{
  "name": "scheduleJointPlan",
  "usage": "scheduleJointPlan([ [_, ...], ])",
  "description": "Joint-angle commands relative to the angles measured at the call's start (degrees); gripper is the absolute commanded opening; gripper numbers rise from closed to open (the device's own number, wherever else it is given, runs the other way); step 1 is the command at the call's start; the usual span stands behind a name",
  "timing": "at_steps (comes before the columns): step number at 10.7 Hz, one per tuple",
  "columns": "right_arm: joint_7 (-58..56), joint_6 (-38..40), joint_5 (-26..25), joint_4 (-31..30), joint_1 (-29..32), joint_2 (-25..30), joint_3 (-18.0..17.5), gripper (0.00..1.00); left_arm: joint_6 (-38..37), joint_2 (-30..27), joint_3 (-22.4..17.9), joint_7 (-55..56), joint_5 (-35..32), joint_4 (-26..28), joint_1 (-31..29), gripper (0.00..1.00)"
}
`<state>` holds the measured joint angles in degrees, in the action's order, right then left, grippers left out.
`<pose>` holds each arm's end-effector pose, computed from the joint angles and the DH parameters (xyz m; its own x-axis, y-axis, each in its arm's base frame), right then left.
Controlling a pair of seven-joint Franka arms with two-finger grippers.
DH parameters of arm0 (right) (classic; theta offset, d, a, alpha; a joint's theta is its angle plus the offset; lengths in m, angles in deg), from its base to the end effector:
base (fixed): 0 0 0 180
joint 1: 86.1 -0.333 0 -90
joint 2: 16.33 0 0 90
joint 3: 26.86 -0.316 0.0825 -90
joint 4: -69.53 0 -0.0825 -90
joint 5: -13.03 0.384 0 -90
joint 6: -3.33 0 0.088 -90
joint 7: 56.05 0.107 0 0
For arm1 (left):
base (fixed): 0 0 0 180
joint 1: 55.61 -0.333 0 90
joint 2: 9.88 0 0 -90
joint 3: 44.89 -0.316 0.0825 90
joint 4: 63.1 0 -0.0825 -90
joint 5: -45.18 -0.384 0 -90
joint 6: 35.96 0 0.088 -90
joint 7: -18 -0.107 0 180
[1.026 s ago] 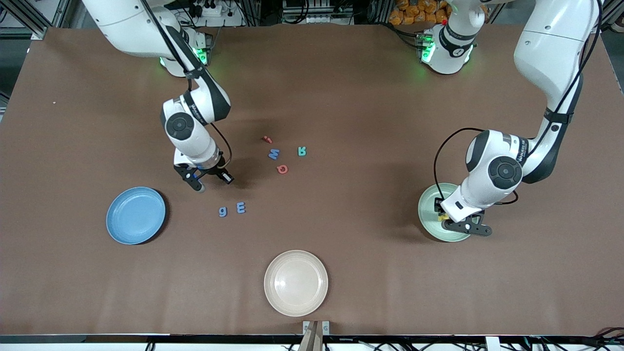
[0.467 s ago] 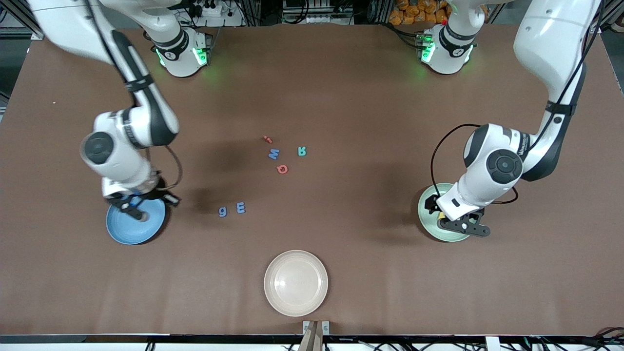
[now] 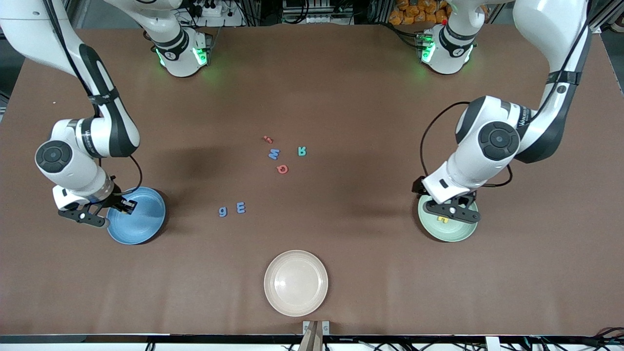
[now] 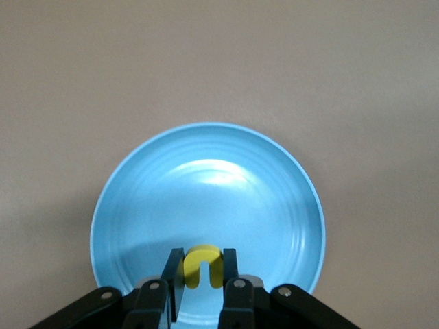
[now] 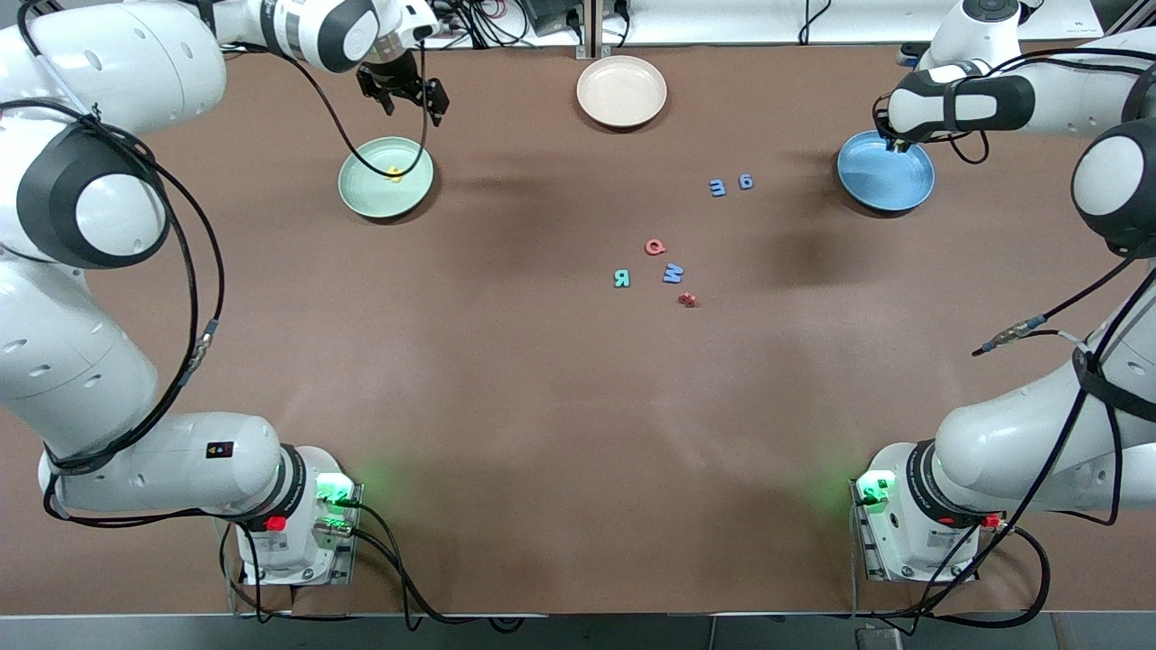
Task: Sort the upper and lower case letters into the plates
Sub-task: 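Release the n onto the blue plate while the left gripper reaches R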
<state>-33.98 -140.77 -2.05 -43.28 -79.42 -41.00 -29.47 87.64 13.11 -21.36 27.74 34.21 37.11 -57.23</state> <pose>0.6253 -0.0435 0.2624 0.9579 -0.2431 0.1526 -0.2607 -0.9594 0.1081 0.6183 -0.2145 0.3629 0.9593 -0.2786 0.0453 -0.2789 -0.9603 0.0004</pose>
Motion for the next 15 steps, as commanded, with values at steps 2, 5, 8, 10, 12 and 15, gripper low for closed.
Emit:
scheduleJointPlan([
  [2, -0.27, 0.05, -1.36, 4.78, 1.5, -1.97, -0.98, 1.0, -1.0, 2.58, 0.2, 10.43, 0.69, -2.04, 7.29, 1.0],
  [5, -0.01, 0.4, -1.27, 5.41, -0.87, -1.18, -1.42, 1.0, -0.91, 3.99, 0.2, 12.93, 0.33, -2.04, 15.55, 1.0],
  [8, 2.01, 2.33, -0.74, 6.9, -4.48, -1.18, -1.34, 1.0, -0.56, 6.26, 0.11, 24.64, 0.6, -2.04, 25.31, 1.0],
  [10, 2.72, 4.17, -0.83, 7.52, -5.88, -1.18, -1.34, 1.0, 1.88, 8.99, 0.11, 29.44, 0.51, -1.95, 29.62, 1.0],
  [12, 3.5, 4.97, -0.83, 7.87, -6.67, -1.18, -1.34, 1.0, 8.63, 12.85, -0.15, 38.72, 0.16, -1.95, 32.54, 1.0],
  [15, 3.95, 5.5, -1.09, 7.87, -7.12, -1.18, -1.34, 1.0, 12.71, 16.55, -0.76, 46.14, -0.54, -1.87, 34.83, 1.0],
])
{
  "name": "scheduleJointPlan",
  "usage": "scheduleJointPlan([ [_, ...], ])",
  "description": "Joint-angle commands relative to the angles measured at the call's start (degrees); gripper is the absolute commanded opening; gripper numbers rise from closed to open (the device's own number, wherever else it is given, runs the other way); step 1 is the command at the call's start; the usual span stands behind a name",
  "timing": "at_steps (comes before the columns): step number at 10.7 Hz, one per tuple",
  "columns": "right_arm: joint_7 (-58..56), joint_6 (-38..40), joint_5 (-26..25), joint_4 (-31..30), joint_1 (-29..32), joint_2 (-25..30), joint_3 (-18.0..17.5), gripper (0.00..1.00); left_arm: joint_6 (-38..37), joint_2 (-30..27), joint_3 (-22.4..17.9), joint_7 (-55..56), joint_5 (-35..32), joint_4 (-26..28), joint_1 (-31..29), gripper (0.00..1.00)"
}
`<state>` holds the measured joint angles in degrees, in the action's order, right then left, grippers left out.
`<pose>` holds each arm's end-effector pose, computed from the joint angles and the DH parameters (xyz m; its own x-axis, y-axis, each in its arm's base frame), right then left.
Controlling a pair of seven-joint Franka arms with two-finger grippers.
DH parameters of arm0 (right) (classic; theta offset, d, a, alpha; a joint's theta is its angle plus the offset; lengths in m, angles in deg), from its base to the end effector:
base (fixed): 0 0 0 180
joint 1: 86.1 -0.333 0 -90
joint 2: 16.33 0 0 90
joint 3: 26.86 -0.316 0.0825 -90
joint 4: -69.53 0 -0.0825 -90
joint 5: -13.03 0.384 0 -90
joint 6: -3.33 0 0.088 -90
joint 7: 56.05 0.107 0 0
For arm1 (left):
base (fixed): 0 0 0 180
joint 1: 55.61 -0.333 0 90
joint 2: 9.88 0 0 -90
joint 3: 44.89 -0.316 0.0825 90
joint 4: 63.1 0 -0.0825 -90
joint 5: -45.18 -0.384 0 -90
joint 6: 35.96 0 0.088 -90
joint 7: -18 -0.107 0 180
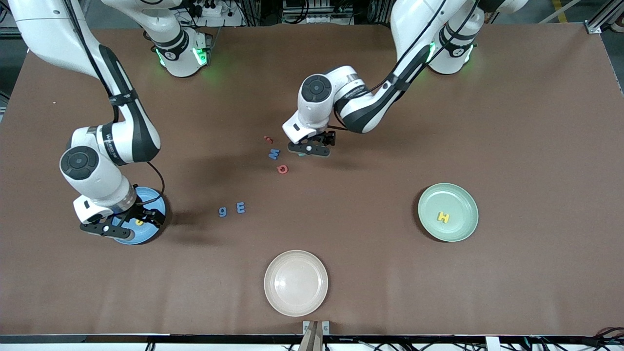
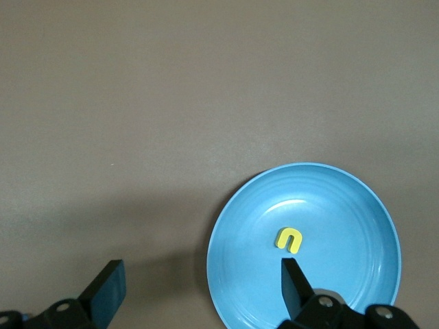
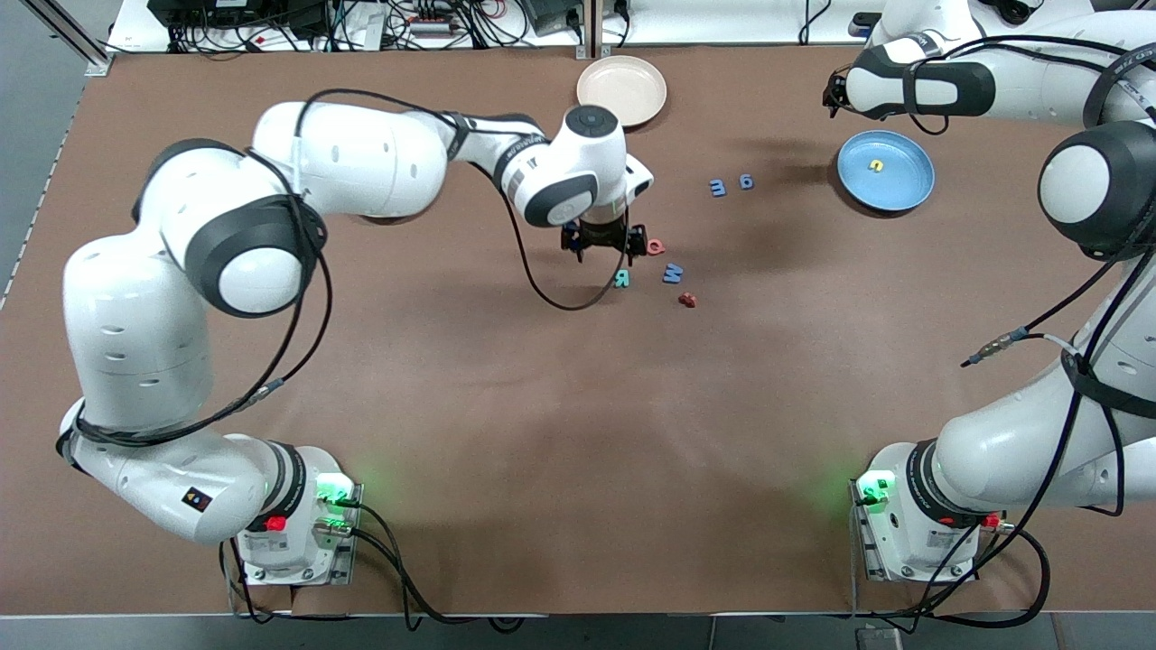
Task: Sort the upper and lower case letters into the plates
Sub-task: 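Lower the left gripper and grasp the teal R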
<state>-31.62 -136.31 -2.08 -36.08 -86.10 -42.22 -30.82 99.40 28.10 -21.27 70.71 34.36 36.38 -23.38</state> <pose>0.6555 0.0414 0.2958 0.9687 -0.1642 0.1859 -0.1846 -0.9779 0.0981 0.3994 -0.5377 0.2250 0.9913 -0.1098 -0.0726 -0.1029 -0.9904 0.0923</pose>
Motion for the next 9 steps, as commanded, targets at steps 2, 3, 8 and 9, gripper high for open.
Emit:
scheduleJointPlan([
  [2, 1.59, 1.12, -1.24, 1.19, -0.97, 0.04, 0.1, 1.0, 2.44, 2.97, -1.21, 5.02, -2.02, -1.22, 1.77, 1.0],
  [3, 1.59, 2.17, -1.5, 1.2, -0.97, 0.13, 0.19, 1.0, 3.23, 3.24, -1.56, 6.51, -2.02, -1.31, 2.13, 1.0],
  [8, 3.96, 2.79, -1.41, 1.63, -2.02, 0.04, 0.1, 1.0, 5.61, 6.14, -4.7, 12.84, -2.64, -3.86, 6.32, 1.0],
  [9, 3.96, 2.79, -1.41, 1.64, -2.37, 0.04, 0.1, 1.0, 5.61, 6.23, -6.55, 13.29, -2.64, -4.47, 8.44, 1.0],
])
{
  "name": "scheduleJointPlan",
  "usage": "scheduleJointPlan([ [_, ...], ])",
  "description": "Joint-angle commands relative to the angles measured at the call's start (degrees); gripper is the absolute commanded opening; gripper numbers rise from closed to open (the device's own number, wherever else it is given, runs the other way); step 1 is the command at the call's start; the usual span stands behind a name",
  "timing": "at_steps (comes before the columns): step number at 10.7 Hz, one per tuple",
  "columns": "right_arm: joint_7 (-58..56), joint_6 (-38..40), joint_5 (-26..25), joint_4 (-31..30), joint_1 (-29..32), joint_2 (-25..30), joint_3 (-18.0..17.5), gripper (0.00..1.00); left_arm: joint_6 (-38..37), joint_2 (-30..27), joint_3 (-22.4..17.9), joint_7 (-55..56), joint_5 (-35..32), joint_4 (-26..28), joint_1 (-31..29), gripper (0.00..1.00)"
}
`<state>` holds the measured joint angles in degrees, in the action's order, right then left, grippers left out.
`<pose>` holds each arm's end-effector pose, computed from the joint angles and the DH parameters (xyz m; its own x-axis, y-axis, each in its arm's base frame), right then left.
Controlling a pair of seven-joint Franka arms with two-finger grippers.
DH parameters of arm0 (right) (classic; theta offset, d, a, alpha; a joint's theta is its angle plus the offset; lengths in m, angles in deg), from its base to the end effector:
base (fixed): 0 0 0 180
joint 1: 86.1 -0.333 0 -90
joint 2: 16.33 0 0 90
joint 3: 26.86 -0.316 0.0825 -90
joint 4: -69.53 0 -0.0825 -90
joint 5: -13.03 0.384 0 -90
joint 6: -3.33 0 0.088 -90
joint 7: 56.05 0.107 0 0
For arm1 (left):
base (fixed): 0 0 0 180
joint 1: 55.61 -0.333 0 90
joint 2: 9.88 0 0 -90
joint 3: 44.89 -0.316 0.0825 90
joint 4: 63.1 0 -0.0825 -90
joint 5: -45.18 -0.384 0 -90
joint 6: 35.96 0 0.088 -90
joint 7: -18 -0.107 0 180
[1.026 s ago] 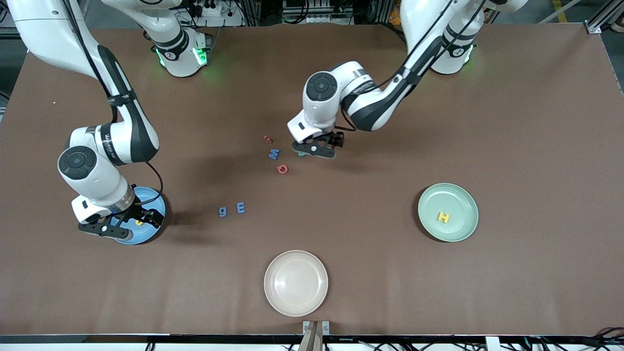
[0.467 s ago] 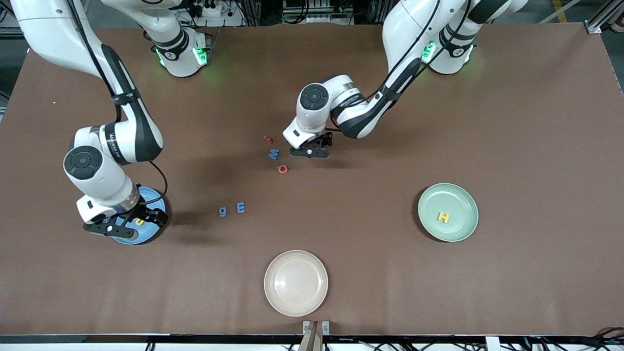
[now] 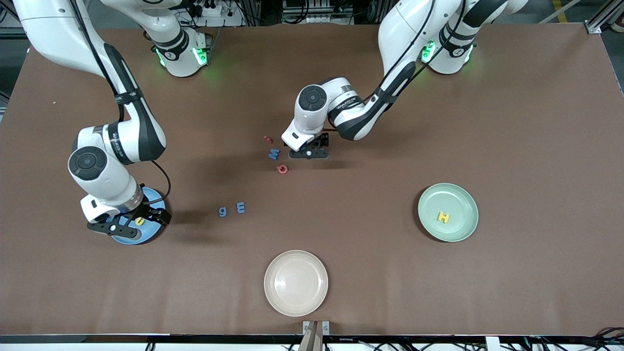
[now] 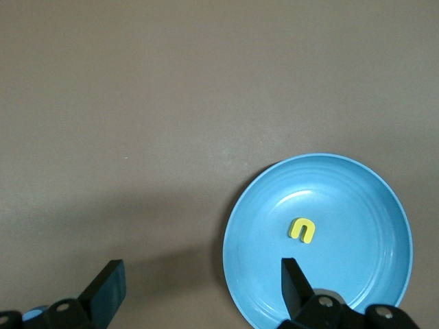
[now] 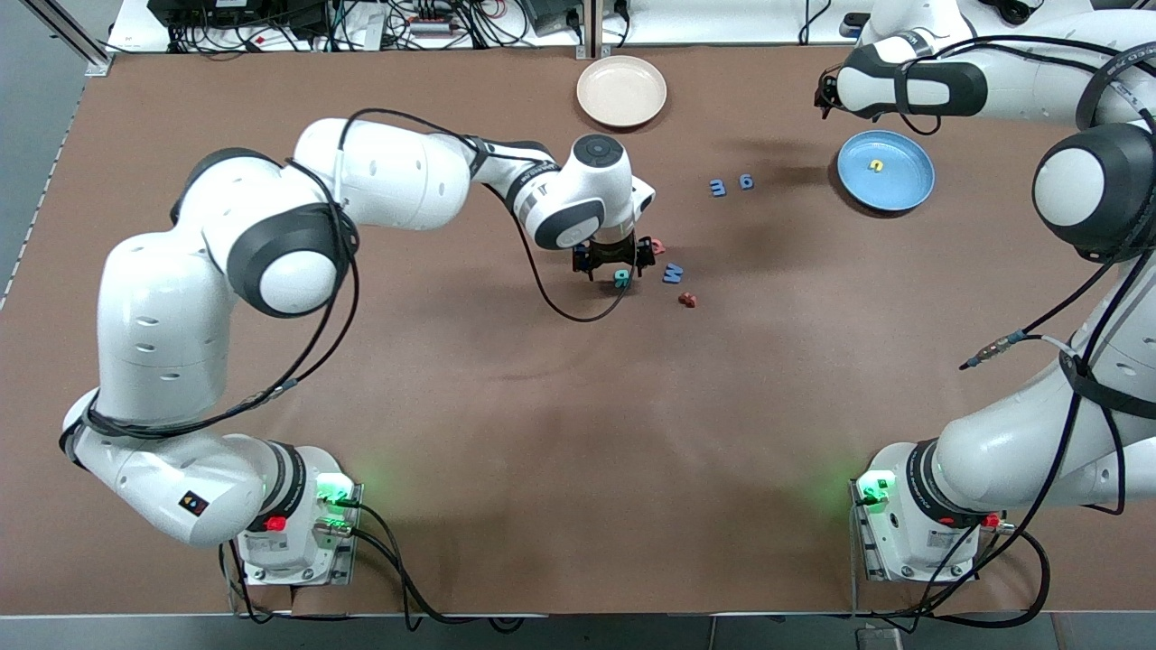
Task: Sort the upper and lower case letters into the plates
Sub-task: 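Lower the left gripper and grasp the teal R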
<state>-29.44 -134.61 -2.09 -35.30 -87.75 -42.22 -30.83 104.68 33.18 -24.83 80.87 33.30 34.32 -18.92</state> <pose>0.6553 0.0593 0.2989 0.9682 -0.1773 0.1765 -0.1969 -0.9753 0.1001 0.3921 -0.5537 0.1824 0.9974 0.0401 -0.0592 0.0458 -0.9942 0.0973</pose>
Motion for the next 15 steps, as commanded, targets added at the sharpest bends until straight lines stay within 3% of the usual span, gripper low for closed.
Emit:
scheduleJointPlan([
  [1, 1.77, 1.1, -1.4, 1.21, -0.81, 0.04, 0.11, 1.0, 0.34, 1.14, -3.44, 3.05, -1.49, -2.93, 4.52, 1.0],
  [2, 1.77, 1.19, -1.4, 1.65, -1.08, 0.04, 0.11, 1.0, 0.34, 1.06, -3.45, 2.88, -1.66, -2.94, 4.52, 1.0],
  [4, 5.35, 15.43, 2.36, 11.17, -4.74, -0.65, -0.76, 1.0, 0.34, 1.23, -3.71, 2.44, -2.62, -2.94, 4.61, 1.0],
  [9, 5.11, 16.39, 1.14, 12.11, -4.59, -0.75, -0.77, 1.0, 0.34, 2.37, -3.89, 2.61, -5.79, -2.94, 5.49, 0.9],
  [11, 5.29, 16.3, 1.58, 12.2, -4.94, -0.84, -0.85, 1.0, 0.34, 2.46, -3.89, 2.52, -5.88, -2.94, 5.49, 0.8],
  [13, 5.29, 15.95, 1.67, 12.29, -5.12, -1.01, -0.94, 1.0, 0.34, 2.81, -3.89, 2.52, -6.32, -2.94, 5.58, 0.58],
  [14, 5.12, 15.87, 1.76, 12.2, -4.6, -1.1, -1.03, 1.0, 0.25, 2.81, -3.89, 2.44, -6.84, -2.94, 5.49, 0.43],
  [15, 5.03, 15.86, 2.37, 12.11, -4.51, -1.19, -1.03, 1.0, 0.25, 2.99, -3.89, 2.44, -6.85, -2.94, 5.49, 0.2],
])
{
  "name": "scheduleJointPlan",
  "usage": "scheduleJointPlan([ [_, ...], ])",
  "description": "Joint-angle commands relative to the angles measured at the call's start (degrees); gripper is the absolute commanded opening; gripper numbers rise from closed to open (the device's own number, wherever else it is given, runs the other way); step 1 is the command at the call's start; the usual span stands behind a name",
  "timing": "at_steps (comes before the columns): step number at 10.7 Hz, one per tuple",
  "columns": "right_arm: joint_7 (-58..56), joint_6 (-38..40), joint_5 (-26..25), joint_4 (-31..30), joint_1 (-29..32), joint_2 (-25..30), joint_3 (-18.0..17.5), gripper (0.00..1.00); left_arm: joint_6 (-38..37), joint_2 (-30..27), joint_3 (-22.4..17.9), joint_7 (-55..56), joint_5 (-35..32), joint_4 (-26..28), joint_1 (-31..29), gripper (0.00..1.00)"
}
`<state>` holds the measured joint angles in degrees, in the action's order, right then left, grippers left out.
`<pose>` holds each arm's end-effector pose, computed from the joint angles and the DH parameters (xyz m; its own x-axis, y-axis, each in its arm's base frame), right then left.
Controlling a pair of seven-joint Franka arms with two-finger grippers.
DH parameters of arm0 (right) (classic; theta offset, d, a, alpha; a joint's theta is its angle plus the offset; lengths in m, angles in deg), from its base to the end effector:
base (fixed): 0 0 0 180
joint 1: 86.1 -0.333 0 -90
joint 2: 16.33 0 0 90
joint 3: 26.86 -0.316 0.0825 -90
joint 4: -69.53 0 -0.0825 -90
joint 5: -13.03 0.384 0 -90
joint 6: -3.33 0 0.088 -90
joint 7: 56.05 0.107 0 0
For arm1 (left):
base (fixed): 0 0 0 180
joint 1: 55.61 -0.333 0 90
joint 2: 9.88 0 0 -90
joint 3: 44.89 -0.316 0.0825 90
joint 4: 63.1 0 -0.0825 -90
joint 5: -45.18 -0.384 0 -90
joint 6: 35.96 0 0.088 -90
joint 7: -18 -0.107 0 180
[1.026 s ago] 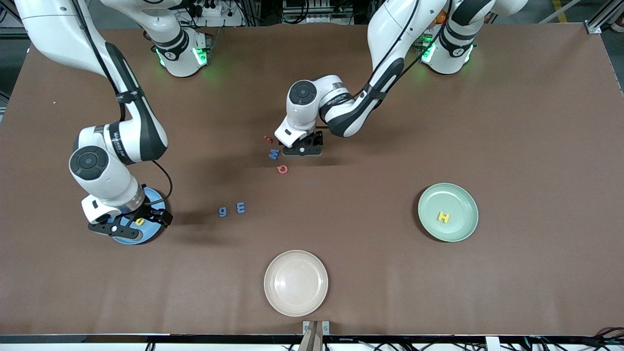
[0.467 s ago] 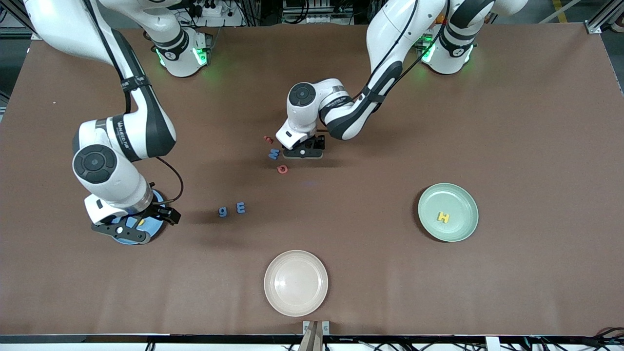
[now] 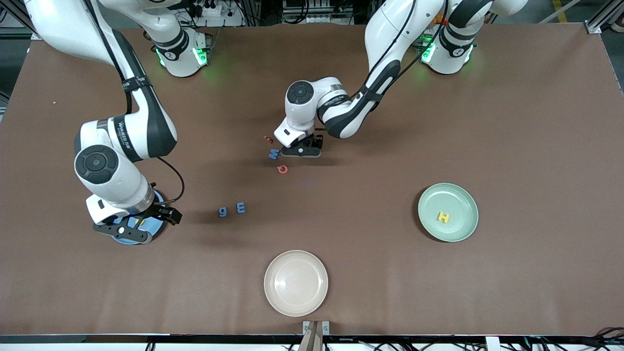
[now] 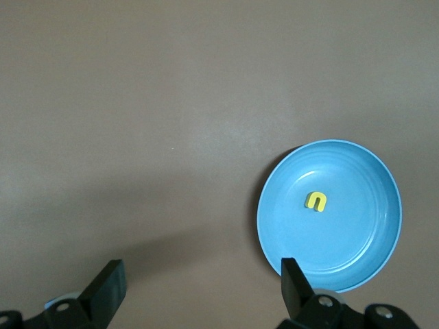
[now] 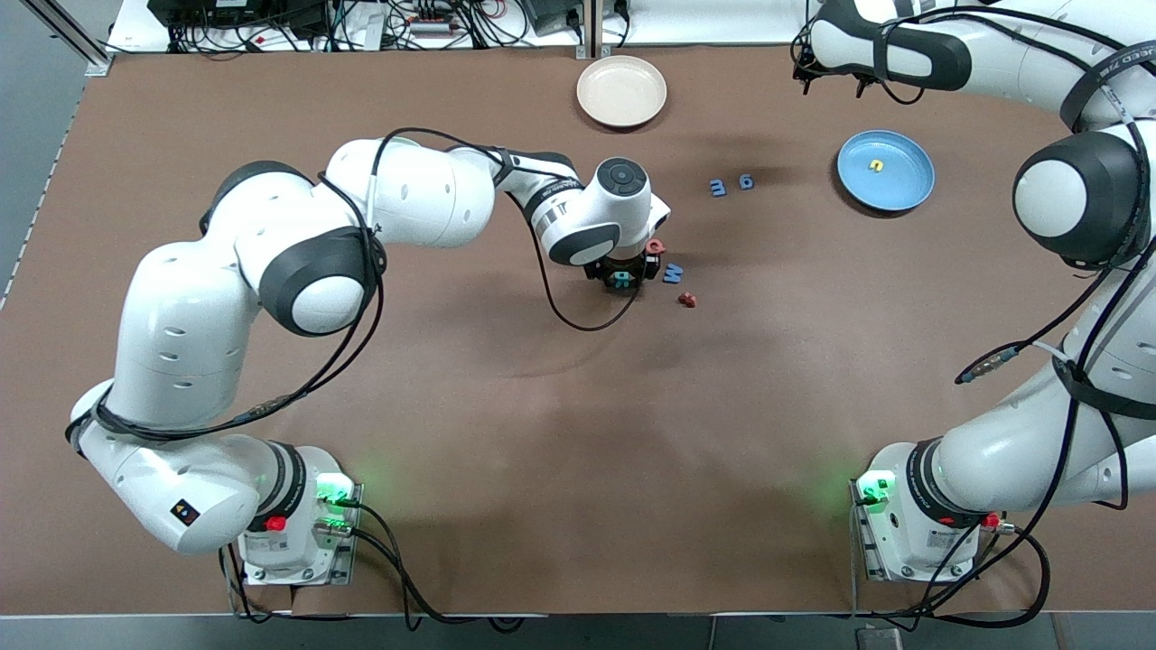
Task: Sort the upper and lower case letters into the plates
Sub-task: 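Lower the left gripper and grasp the teal R, then carry the teal R to the green plate and open the left gripper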
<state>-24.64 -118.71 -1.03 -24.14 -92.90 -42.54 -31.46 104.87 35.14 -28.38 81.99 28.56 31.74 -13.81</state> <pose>0.6701 0.1176 0.3583 0.9683 -0.2204 0.1173 -0.2354 -0.9625 0.1350 0.3796 -0.5723 0.1700 0.9992 -0.0348 0.0199 -0.0359 -0.9977 0.0580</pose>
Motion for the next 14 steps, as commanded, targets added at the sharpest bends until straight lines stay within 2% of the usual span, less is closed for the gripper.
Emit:
scheduleJointPlan([
  [1, 0.23, -0.56, 3.14, 0.77, 0.74, -1.04, -0.4, 1.0, 0.06, 1.03, -0.77, 1.14, -2.1, -0.36, 0.29, 0.0],
  [3, 0.14, -1.71, 6.14, 0.77, 1.0, -1.48, -0.4, 1.0, -0.11, 0.34, -1.39, 1.14, -2.1, -0.45, -0.84, 0.0],
  [5, 0.14, -1.71, 6.41, 0.6, 1.09, -1.84, -0.4, 1.0, -1.07, -1.68, -1.3, -0.25, -2.19, -0.45, -4.96, 0.0],
  [7, 0.23, -1.63, 6.5, 0.59, 0.65, -2.19, -0.4, 1.0, -5.71, -6.06, -1.21, -6.29, -1.49, -0.36, -10.31, 0.0],
  [10, 0.32, -1.54, 7.81, 0.42, 0.21, -2.72, -0.4, 1.0, -9.51, -10.47, 1.07, -25.95, 2.02, -0.36, -24.98, 0.0],
  [14, 0.41, -1.62, 8.08, 0.33, 0.12, -2.72, -0.49, 1.0, -12.85, -10.74, 1.07, -48.91, 2.03, -0.28, -39.75, 0.0],
])
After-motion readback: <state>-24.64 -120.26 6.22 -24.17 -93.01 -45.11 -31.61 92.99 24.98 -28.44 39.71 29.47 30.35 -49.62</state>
